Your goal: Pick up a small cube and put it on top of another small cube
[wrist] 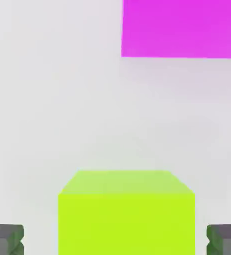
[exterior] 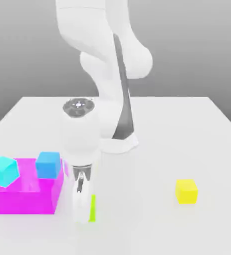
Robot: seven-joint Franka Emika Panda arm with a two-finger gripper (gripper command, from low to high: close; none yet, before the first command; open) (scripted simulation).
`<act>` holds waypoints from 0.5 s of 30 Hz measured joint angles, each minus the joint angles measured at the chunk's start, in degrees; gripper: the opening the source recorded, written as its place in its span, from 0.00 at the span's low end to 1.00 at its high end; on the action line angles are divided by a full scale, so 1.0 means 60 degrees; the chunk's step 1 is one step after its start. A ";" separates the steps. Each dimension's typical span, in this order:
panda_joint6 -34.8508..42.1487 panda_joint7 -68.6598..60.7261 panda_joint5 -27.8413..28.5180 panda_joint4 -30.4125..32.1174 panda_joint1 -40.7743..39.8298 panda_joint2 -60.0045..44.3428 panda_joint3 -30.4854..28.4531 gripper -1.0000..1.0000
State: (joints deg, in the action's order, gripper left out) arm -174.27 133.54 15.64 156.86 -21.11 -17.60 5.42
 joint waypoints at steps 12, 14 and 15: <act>0.0799 -0.0744 -0.1035 0.0177 -0.0792 0.1084 0.1051 0.00; 0.1092 -0.1035 -0.1423 0.0255 -0.0927 0.1464 0.1278 0.00; 0.1238 -0.1166 -0.1595 0.0297 -0.0974 0.1648 0.1364 0.00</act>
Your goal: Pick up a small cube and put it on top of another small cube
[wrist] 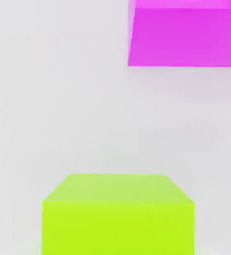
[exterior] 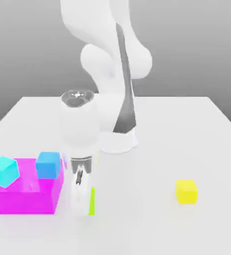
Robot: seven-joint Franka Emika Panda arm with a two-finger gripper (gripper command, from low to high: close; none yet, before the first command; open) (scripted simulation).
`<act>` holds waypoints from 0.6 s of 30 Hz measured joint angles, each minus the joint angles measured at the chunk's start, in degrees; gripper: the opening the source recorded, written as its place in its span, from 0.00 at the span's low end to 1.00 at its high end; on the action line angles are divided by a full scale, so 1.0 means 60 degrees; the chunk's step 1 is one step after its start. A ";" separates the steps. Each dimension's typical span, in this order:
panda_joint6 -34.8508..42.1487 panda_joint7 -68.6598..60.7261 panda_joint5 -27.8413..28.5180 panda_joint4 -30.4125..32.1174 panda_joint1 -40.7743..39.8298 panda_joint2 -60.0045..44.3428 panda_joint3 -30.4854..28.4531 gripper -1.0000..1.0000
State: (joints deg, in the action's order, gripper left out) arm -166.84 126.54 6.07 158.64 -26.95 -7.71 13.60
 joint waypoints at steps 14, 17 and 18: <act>0.3792 -0.0866 -0.0883 -0.1694 -0.2346 0.2238 -0.1132 0.00; 0.4840 -0.1142 -0.1265 -0.2205 -0.2797 0.2802 -0.1697 0.00; 0.4949 -0.1049 -0.1184 -0.2182 -0.2938 0.2821 -0.1803 0.00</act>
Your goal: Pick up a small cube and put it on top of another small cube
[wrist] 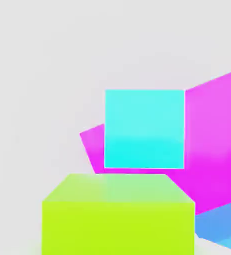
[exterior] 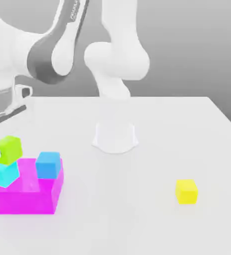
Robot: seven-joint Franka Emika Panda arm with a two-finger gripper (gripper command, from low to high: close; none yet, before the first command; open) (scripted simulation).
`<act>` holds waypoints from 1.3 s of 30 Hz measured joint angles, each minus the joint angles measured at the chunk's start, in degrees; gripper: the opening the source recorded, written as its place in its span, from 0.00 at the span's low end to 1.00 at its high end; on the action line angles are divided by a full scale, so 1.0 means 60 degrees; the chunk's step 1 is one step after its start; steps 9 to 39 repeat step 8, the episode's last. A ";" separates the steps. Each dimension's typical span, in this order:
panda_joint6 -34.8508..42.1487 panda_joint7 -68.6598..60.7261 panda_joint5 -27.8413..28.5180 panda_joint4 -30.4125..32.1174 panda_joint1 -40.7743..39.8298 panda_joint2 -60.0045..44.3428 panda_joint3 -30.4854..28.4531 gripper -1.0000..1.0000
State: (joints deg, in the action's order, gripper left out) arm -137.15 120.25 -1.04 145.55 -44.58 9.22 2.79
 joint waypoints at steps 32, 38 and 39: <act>-0.1423 0.0142 0.0148 0.0376 -0.0152 -0.1159 -0.0099 1.00; -0.1423 0.0142 0.0148 0.0376 -0.0152 -0.1159 -0.0099 1.00; -0.1423 0.0142 0.0148 0.0376 -0.0152 -0.1159 -0.0099 1.00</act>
